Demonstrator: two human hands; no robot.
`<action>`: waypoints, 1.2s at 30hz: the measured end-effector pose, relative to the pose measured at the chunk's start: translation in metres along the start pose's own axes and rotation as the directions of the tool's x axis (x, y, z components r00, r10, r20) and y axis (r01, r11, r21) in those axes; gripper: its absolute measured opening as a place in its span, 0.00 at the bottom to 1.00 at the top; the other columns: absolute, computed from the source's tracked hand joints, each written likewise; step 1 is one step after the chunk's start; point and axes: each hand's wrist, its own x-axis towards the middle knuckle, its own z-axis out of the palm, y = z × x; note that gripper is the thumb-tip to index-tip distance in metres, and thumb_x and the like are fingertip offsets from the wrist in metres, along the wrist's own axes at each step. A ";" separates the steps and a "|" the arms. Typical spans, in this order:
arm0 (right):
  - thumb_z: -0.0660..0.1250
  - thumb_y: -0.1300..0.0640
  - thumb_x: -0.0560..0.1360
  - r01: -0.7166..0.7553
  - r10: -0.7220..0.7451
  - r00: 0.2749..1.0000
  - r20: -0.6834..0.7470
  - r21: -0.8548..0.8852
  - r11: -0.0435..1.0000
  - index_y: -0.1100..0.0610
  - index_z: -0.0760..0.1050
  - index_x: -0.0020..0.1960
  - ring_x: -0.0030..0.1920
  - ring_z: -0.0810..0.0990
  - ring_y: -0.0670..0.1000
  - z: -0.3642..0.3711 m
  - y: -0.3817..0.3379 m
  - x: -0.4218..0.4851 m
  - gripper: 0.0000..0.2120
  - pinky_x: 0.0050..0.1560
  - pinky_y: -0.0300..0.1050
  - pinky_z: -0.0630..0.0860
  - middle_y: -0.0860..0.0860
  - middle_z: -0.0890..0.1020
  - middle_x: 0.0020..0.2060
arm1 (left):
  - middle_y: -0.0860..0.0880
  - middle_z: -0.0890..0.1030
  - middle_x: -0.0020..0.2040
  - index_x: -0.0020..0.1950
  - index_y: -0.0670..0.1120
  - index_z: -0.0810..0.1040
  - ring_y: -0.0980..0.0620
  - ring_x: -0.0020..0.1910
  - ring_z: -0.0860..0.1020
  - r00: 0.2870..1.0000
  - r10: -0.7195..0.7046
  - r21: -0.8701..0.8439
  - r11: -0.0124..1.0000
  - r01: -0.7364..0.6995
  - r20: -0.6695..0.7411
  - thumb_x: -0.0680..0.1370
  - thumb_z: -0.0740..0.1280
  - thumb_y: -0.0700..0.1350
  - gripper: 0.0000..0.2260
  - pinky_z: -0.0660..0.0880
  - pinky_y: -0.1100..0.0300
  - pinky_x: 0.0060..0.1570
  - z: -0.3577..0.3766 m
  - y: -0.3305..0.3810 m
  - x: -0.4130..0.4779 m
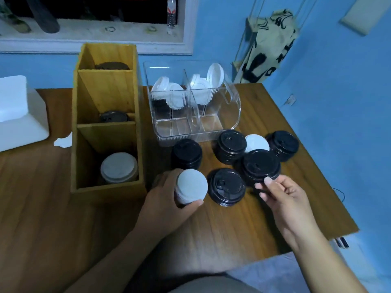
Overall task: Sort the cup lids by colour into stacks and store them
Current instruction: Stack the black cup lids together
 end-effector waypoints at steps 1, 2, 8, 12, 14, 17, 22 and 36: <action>0.70 0.59 0.75 -0.019 0.021 0.999 -0.030 0.041 0.999 0.54 0.77 0.39 0.48 0.83 0.51 -0.007 0.006 0.000 0.07 0.47 0.39 0.79 0.53 0.81 0.39 | 0.54 0.75 0.66 0.73 0.53 0.68 0.59 0.63 0.70 1.000 -0.008 0.000 1.000 0.008 0.000 0.67 0.77 0.65 0.39 0.69 0.62 0.63 0.000 0.001 0.000; 0.70 0.59 0.76 -0.038 0.043 0.998 -0.056 0.077 0.996 0.53 0.76 0.37 0.48 0.84 0.52 -0.014 0.010 -0.001 0.10 0.48 0.39 0.79 0.53 0.80 0.37 | 0.54 0.75 0.66 0.73 0.53 0.68 0.60 0.63 0.70 1.000 -0.012 0.000 1.000 0.012 0.004 0.67 0.77 0.64 0.39 0.67 0.63 0.62 -0.001 0.003 0.000; 0.71 0.57 0.78 -0.194 0.182 0.977 -0.114 -0.102 0.976 0.65 0.79 0.45 0.44 0.86 0.55 -0.040 0.023 -0.011 0.10 0.47 0.43 0.84 0.60 0.87 0.44 | 0.59 0.72 0.61 0.71 0.54 0.70 0.60 0.60 0.69 1.000 -0.015 -0.015 1.000 0.015 0.002 0.67 0.76 0.65 0.36 0.68 0.63 0.58 -0.002 0.008 0.000; 0.72 0.54 0.77 -0.261 0.255 0.965 -0.063 -0.323 0.910 0.65 0.82 0.47 0.38 0.86 0.54 -0.051 0.014 -0.020 0.13 0.44 0.47 0.85 0.60 0.87 0.42 | 0.57 0.73 0.62 0.71 0.53 0.70 0.59 0.61 0.70 1.000 -0.020 -0.004 1.000 0.020 0.010 0.68 0.77 0.64 0.36 0.68 0.62 0.58 -0.002 0.010 -0.001; 0.72 0.52 0.77 -0.234 0.240 0.970 -0.049 -0.475 0.848 0.65 0.82 0.44 0.33 0.83 0.53 -0.056 0.008 -0.021 0.14 0.42 0.50 0.83 0.60 0.86 0.40 | 0.56 0.74 0.63 0.71 0.53 0.70 0.58 0.61 0.70 1.000 -0.016 -0.003 1.000 0.016 0.008 0.68 0.77 0.64 0.36 0.69 0.61 0.58 -0.003 0.011 -0.001; 0.75 0.48 0.74 0.083 -0.114 0.993 0.015 -0.781 0.619 0.53 0.81 0.41 0.35 0.80 0.49 -0.065 0.009 -0.011 0.09 0.42 0.52 0.79 0.50 0.83 0.35 | 0.54 0.75 0.63 0.70 0.54 0.70 0.56 0.61 0.72 1.000 -0.001 -0.002 1.000 0.001 0.004 0.69 0.75 0.66 0.35 0.71 0.59 0.59 -0.003 0.011 -0.001; 0.72 0.37 0.72 0.438 -0.285 0.885 0.367 -0.866 0.242 0.43 0.69 0.71 0.66 0.68 0.47 -0.057 0.018 0.015 0.30 0.65 0.47 0.70 0.42 0.73 0.65 | 0.54 0.75 0.64 0.71 0.53 0.70 0.54 0.62 0.72 1.000 0.000 0.017 1.000 0.000 -0.002 0.69 0.77 0.64 0.35 0.72 0.57 0.60 -0.002 0.009 -0.002; 0.73 0.33 0.67 0.584 -0.451 0.794 0.407 -0.718 0.380 0.43 0.78 0.65 0.58 0.76 0.43 0.019 0.008 0.012 0.30 0.60 0.39 0.72 0.41 0.76 0.54 | 0.56 0.74 0.64 0.72 0.54 0.68 0.58 0.63 0.70 1.000 -0.001 0.027 1.000 0.002 -0.008 0.69 0.77 0.63 0.36 0.70 0.60 0.59 0.000 0.008 -0.003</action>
